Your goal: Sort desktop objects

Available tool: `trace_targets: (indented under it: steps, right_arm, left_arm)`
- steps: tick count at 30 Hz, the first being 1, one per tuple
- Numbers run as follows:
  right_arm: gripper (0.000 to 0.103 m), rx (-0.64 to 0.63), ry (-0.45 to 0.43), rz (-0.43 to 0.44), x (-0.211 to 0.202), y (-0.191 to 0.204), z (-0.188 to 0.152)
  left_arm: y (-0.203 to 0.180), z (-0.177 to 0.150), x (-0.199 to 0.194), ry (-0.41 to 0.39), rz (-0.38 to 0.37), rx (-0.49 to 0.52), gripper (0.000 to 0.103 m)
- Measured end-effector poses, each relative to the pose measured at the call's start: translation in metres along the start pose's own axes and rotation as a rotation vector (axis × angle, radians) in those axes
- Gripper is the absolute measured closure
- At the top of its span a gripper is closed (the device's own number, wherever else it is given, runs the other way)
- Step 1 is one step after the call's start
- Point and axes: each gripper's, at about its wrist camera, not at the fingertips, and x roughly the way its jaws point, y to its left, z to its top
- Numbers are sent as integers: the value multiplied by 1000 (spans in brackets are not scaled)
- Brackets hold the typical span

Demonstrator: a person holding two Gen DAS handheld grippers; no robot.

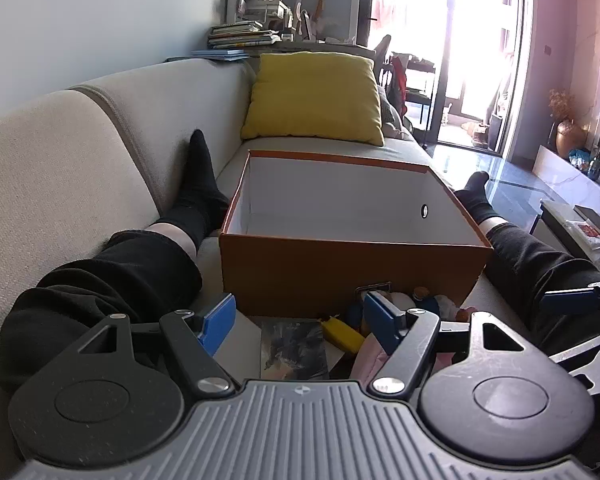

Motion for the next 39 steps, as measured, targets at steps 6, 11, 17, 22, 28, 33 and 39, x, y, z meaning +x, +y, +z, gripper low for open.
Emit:
trace_targets:
  steps: [6,11,17,22,28,33,39]
  right_arm:
    - [1,-15,12,-3,4,4,0]
    - [1,-39,19,3,6,10,1]
    - [1,-54,17,7,5,14,2]
    - [1,-52,14,7,6,15,3]
    - [1,-68,-2,21,3,19,4]
    - [1,-40,-18,11,-1,14,5]
    - [1,-4,-17,-1,-2,9,4]
  left_arm:
    - [-1,-2,1,-1,10,2,20]
    - [-1,-2,1,-6,16,1,20]
    - [2,-2,2,-10,22,-2,20]
    - [2,-3,1,-15,33,7,20]
    - [1,-2,-6,-22,51,20,20]
    - [-3,2,-5,-11,61,36,20]
    - [-3,2,-1,19,74,41,20]
